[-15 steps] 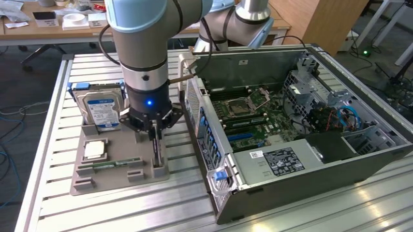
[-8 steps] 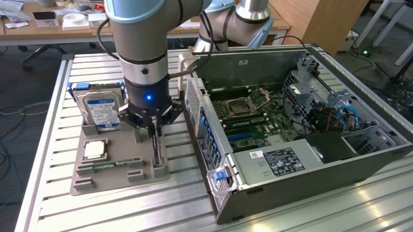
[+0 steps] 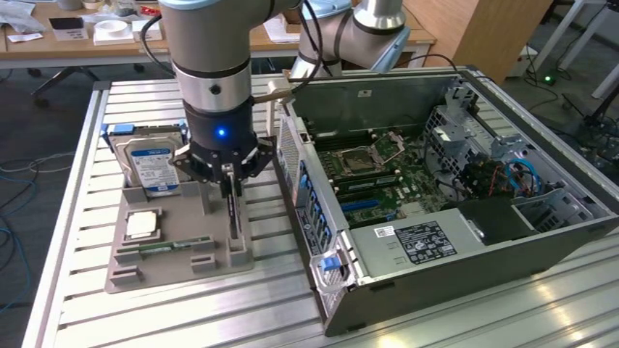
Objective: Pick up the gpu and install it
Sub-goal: 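Pick up the gpu and move the gpu toward the slot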
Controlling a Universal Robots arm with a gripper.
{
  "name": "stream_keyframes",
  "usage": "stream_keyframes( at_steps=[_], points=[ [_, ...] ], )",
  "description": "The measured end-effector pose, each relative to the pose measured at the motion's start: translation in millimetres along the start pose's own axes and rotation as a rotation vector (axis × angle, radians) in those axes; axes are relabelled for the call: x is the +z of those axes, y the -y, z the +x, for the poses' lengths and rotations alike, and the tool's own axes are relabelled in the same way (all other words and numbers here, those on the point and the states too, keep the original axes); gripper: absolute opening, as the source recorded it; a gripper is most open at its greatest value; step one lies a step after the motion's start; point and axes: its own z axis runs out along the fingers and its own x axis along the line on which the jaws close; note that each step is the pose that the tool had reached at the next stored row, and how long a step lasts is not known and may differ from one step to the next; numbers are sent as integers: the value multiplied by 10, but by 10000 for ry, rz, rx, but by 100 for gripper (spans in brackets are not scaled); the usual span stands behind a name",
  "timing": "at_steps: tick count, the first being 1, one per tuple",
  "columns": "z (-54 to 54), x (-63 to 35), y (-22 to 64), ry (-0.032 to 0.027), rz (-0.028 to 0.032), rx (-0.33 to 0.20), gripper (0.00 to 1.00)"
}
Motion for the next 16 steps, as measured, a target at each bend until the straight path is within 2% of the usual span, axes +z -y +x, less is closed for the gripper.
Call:
stream_keyframes(
  at_steps=[1, 2, 4, 11, 16],
  points=[
    [0, -1, 0, -1, 4, 0, 26],
    [1, -3, -3, 5, 121, 0, 26],
    [0, -9, -5, 8, 229, -5, 26],
    [-1, -15, -5, 7, 238, -5, 26],
    [-2, -80, -8, 8, 237, -5, 26]
  ],
)
